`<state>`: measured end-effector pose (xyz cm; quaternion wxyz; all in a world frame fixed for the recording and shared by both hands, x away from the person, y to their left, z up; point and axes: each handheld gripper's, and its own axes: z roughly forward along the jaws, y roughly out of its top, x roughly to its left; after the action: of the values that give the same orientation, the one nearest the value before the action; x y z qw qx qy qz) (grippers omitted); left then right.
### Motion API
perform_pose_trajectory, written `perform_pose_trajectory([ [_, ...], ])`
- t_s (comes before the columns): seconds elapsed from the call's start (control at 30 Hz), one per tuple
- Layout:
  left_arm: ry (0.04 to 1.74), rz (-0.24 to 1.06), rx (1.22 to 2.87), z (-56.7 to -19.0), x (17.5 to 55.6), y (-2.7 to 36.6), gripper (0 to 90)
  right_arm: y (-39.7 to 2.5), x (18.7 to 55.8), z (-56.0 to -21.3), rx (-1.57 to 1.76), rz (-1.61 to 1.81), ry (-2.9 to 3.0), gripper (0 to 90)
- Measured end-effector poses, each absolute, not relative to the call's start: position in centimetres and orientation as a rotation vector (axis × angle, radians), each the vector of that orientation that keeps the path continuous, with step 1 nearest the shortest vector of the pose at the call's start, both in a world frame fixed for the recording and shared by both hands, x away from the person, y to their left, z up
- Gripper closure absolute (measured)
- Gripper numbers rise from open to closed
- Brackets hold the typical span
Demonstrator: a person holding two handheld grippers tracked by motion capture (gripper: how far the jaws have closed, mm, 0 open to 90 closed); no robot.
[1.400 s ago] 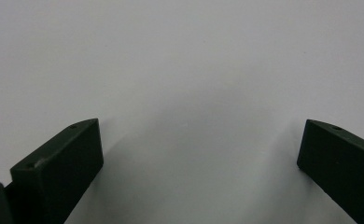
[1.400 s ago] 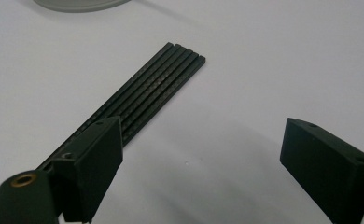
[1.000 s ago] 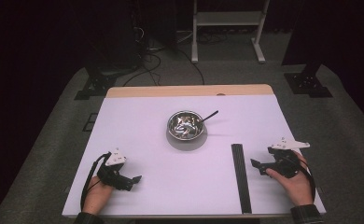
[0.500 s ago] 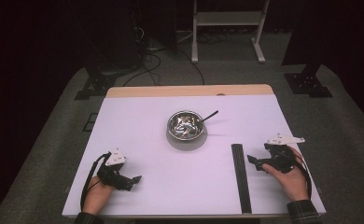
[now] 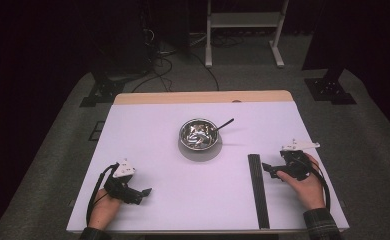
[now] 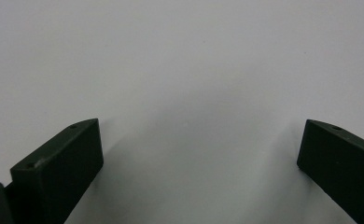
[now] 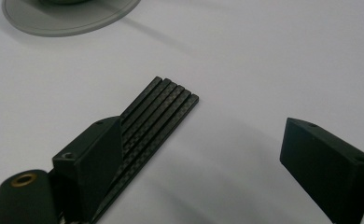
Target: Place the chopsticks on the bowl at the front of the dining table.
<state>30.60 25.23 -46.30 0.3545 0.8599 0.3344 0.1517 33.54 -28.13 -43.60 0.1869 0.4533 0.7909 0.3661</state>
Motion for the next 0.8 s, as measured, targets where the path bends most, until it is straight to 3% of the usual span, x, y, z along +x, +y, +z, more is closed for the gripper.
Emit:
perform_pose_trajectory([
  [0.8, 0.864, 0.392, 2.223, -46.3, 30.6, 25.2, 0.0, -27.4, 35.7, -45.5, 1.302, 0.954, 2.275, 12.3],
])
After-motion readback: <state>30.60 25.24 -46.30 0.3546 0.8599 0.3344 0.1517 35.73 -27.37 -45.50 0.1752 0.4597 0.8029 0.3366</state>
